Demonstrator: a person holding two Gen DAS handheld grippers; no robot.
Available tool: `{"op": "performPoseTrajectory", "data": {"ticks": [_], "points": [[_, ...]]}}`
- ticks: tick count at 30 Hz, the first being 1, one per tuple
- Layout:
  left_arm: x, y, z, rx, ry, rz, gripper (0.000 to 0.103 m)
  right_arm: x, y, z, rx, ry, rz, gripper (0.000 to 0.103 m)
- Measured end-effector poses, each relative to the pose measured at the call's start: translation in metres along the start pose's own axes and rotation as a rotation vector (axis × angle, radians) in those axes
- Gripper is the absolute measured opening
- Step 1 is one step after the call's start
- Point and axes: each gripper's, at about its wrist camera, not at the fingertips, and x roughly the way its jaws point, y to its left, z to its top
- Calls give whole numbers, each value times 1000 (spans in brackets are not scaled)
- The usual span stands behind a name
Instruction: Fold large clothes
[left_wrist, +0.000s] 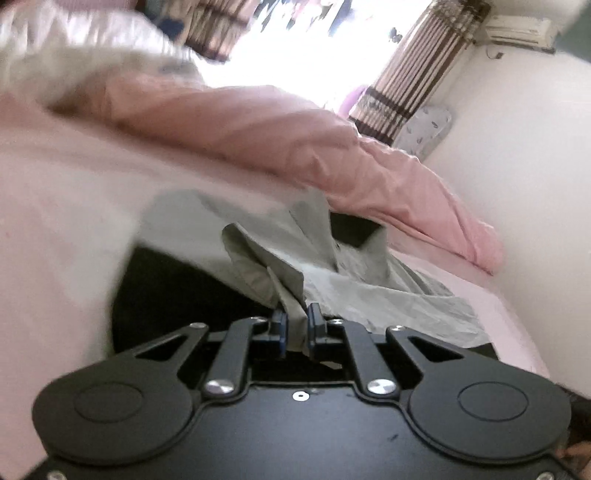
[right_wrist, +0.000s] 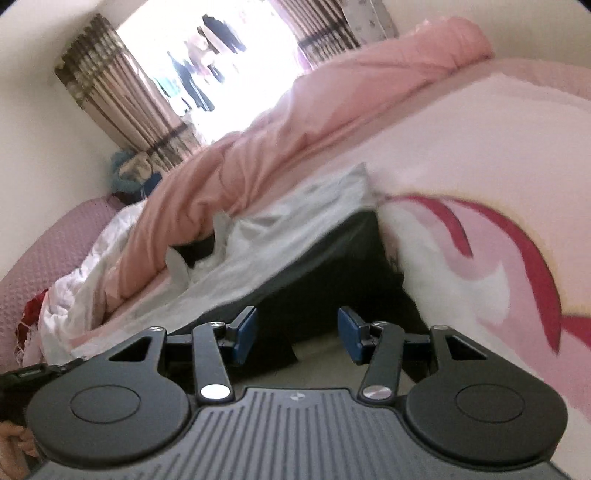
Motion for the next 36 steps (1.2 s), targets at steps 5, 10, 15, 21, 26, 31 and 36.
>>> {"op": "performPoseTrajectory", "data": {"ticks": [5, 10, 15, 21, 26, 31, 36], "points": [[31, 9, -19, 93, 93, 108, 11, 26, 17, 4, -87, -23, -103, 59], [47, 20, -42, 158, 110, 190, 24, 59, 7, -8, -134, 37, -213, 42], [15, 7, -18, 189, -7, 263, 45, 44, 23, 3, -205, -1, -189, 49], [32, -27, -10, 261, 2, 135, 54, 71, 48, 19, -340, -59, -238, 55], [92, -28, -26, 303, 97, 185, 54, 108, 32, 8, -357, 6, -294, 53], [104, -19, -30, 336, 91, 211, 59, 104, 28, -4, -408, -14, -299, 50], [73, -40, -17, 314, 64, 169, 57, 78, 58, -3, -426, -42, -237, 50]]}}
